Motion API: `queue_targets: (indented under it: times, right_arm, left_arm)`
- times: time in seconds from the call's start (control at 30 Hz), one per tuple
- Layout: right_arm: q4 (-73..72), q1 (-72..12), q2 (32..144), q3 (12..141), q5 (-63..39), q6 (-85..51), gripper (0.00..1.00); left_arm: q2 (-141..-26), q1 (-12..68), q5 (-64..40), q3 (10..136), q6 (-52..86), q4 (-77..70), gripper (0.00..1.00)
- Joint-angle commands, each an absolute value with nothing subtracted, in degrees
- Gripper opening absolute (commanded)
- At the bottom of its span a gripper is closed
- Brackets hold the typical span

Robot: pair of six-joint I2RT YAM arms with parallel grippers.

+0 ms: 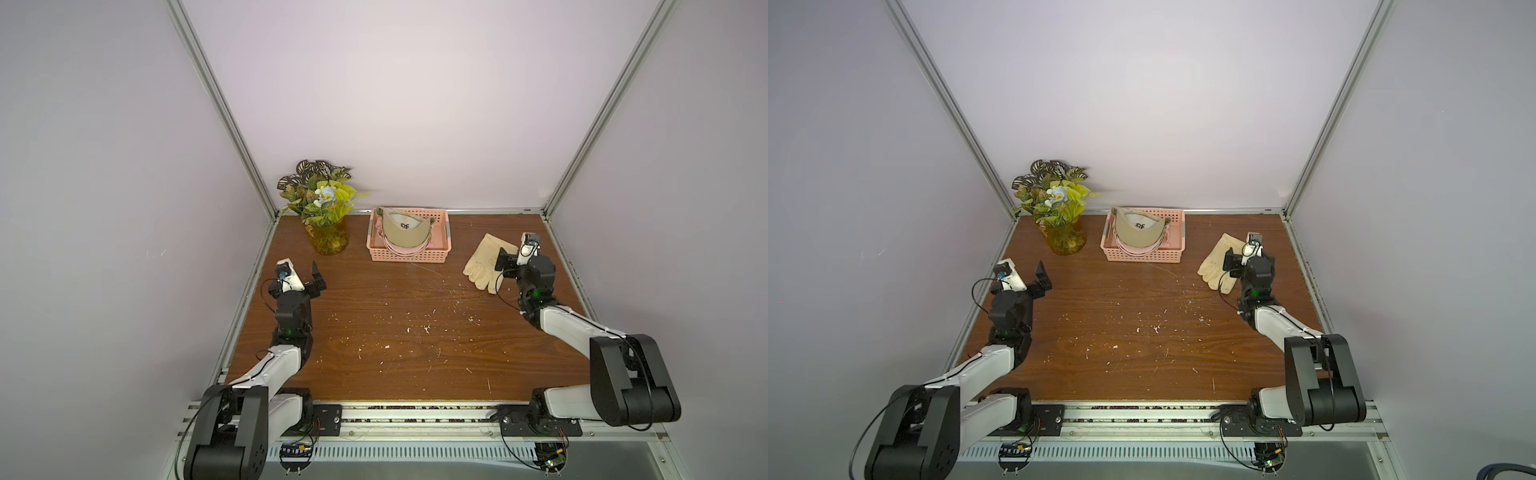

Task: Turn the baseball cap inside out
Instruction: Pick up the baseball cap from the basket.

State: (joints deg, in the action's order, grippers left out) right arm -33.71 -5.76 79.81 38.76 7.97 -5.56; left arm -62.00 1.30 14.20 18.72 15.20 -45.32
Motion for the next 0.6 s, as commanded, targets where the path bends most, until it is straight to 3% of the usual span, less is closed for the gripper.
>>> queue_targets:
  times: [0.0,0.23,0.57]
  right_arm:
    - [-20.5,-5.8,83.2,47.5,-8.5,-10.9,0.91]
    - [-1.1,-7.7,103.0,78.1,-29.4,-19.5,0.71]
    - [24.8,-14.3,131.6,122.8,-31.8,-21.5,0.46]
  left_arm:
    - [-60.8,2.5,11.8,26.2,27.1,-21.8,0.99]
    - [-61.7,4.7,-4.1,32.5,33.6,-11.5,0.99]
    - [-63.5,5.8,-12.9,35.8,30.2,-8.0,0.99]
